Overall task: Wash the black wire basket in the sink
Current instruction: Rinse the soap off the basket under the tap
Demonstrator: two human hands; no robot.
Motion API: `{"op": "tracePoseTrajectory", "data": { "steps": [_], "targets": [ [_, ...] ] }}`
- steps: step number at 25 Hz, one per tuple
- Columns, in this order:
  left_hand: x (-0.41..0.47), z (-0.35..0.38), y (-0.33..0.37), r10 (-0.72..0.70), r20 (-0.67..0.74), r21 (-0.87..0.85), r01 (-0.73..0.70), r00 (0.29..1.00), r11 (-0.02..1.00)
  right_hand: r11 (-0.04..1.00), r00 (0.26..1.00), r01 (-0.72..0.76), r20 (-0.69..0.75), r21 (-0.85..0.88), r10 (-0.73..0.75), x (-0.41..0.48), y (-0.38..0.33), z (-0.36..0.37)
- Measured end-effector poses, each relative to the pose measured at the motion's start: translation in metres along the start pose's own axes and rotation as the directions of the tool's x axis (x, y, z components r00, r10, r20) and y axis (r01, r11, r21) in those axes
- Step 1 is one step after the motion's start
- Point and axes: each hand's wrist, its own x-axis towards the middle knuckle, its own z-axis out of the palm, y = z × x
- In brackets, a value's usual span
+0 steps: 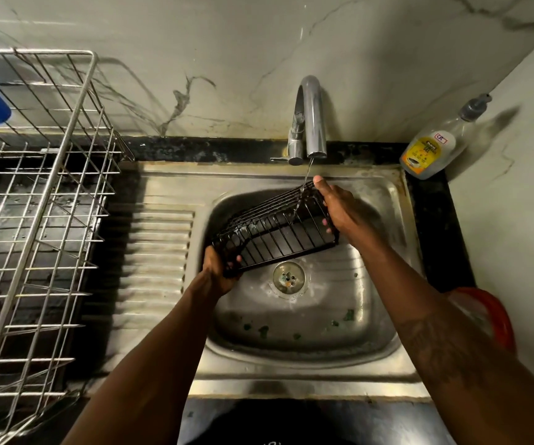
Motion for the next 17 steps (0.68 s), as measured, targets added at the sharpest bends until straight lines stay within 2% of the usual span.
{"op": "tracePoseTrajectory", "data": {
  "steps": [2, 4, 7, 9, 11, 13, 17],
  "targets": [
    [-0.001, -0.004, 0.000, 0.017, 0.112, 0.017, -0.019, 0.994, 1.000, 0.966, 0.999, -0.032, 0.049, 0.257, 0.020, 0.001, 0.011, 0.003],
    [0.000, -0.009, 0.002, 0.053, 0.184, 0.057, -0.064, 0.981, 0.996, 0.906, 0.998, -0.054, 0.054, 0.420, 0.035, 0.000, 0.024, 0.006],
    [-0.008, -0.003, 0.019, 0.117, 0.289, 0.144, -0.164, 0.950, 0.976, 0.840, 1.000, -0.022, 0.017, 0.542, 0.016, -0.001, 0.039, 0.009],
    [-0.021, 0.008, 0.033, 0.101, 0.363, 0.294, -0.217, 0.926, 0.931, 0.799, 1.000, -0.003, -0.015, 0.601, 0.016, -0.002, 0.045, 0.011],
    [-0.036, 0.018, 0.042, 0.084, 0.380, 0.494, -0.279, 0.921, 0.824, 0.800, 0.999, 0.035, -0.051, 0.599, -0.005, -0.002, 0.048, 0.011],
    [-0.044, 0.021, 0.048, 0.115, 0.328, 0.685, -0.320, 0.938, 0.654, 0.849, 0.997, 0.048, -0.070, 0.526, -0.013, 0.000, 0.046, 0.009],
    [-0.050, 0.027, 0.054, 0.303, 0.296, 0.793, -0.410, 0.906, 0.450, 0.939, 0.994, 0.055, -0.110, 0.338, -0.018, 0.011, 0.051, 0.006]
  ]
}}
